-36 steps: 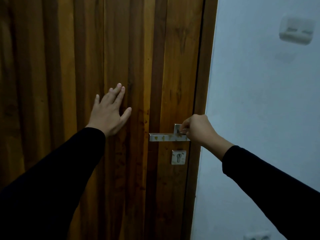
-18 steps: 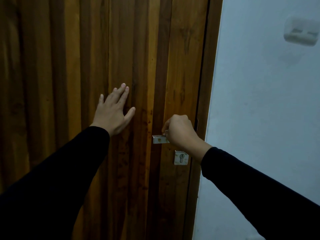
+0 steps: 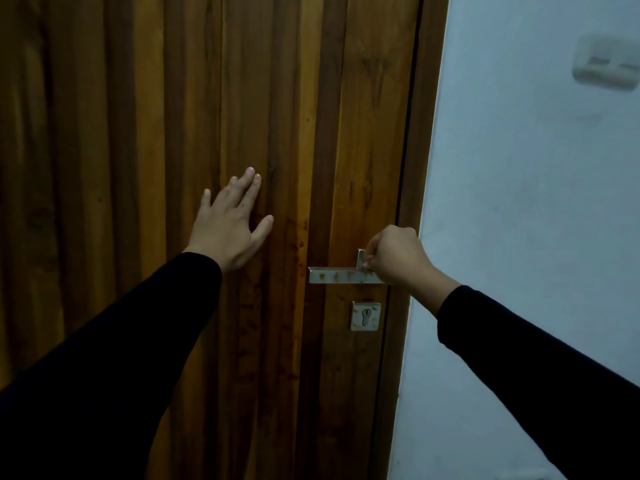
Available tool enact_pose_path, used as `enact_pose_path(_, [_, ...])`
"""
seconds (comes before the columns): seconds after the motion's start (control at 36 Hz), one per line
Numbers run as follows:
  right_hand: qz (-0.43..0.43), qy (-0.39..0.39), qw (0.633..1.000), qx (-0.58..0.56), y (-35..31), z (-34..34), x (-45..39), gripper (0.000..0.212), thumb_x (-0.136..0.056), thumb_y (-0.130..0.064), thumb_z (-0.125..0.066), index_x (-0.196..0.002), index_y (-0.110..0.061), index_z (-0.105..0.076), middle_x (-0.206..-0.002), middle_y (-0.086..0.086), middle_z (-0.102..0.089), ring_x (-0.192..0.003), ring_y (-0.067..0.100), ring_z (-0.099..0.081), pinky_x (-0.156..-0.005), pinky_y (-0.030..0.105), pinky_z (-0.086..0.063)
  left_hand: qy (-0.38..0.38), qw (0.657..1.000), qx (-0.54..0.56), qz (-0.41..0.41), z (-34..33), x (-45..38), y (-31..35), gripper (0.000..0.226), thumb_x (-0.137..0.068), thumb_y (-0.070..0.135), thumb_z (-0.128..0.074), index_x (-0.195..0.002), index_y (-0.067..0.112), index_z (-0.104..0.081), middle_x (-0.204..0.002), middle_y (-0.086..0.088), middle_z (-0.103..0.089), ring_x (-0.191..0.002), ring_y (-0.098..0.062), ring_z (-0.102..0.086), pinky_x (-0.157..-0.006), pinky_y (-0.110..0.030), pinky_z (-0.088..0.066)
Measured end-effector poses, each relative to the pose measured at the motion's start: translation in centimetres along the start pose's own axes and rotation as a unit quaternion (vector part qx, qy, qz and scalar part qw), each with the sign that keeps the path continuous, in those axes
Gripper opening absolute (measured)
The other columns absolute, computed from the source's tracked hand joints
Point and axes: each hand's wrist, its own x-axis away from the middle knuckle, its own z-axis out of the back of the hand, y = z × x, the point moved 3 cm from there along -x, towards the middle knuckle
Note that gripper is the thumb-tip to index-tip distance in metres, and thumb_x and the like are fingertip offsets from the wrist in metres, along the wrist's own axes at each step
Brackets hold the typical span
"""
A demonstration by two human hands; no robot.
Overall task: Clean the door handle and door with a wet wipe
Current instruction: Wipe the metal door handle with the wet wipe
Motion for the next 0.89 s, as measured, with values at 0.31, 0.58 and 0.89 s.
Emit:
enact_pose_path(0.31, [0.023, -0.052, 0.997, -0.056, -5.8, -2.3, 0.1, 0.013, -0.087, -0.013, -0.061, -0.100, -0.010, -0.063, -0.097, 0.004, -0.062, -0.085, 0.014, -0.062, -0.074, 0.026, -0.055, 0.002, 1.000, 0.003, -0.003, 0.0, -0.1, -0.1, 0.068, -0.096, 0.055, -0.021, -0.151, 0.022, 0.005, -0.159, 0.003, 0.011, -0.146, -0.019, 0.000, -0.117, -0.048, -0.004])
enact_pose_path(0.58, [0.046, -0.058, 0.995, -0.074, -8.6, -3.1, 0.9, 0.013, -0.088, -0.012, -0.060, -0.101, -0.010, -0.063, -0.095, 0.005, -0.062, -0.084, 0.015, -0.060, -0.065, 0.022, -0.051, 0.003, 1.000, -0.012, 0.006, -0.1, -0.1, 0.0, 0.069, -0.096, 0.056, -0.019, -0.150, 0.022, 0.007, -0.159, 0.002, 0.012, -0.146, -0.019, 0.000, -0.117, -0.049, -0.005])
enact_pose_path(0.89, [0.123, -0.071, 0.971, -0.190, -8.8, -0.7, 1.6, 0.013, -0.088, -0.020, -0.059, -0.099, -0.023, -0.065, -0.106, -0.005, -0.061, -0.090, 0.003, -0.054, -0.057, 0.012, -0.041, -0.002, 1.000, 0.005, -0.005, 0.1, 0.0, -0.1, 0.068, -0.096, 0.055, -0.020, -0.151, 0.022, 0.006, -0.159, 0.003, 0.012, -0.146, -0.018, 0.002, -0.118, -0.049, -0.004])
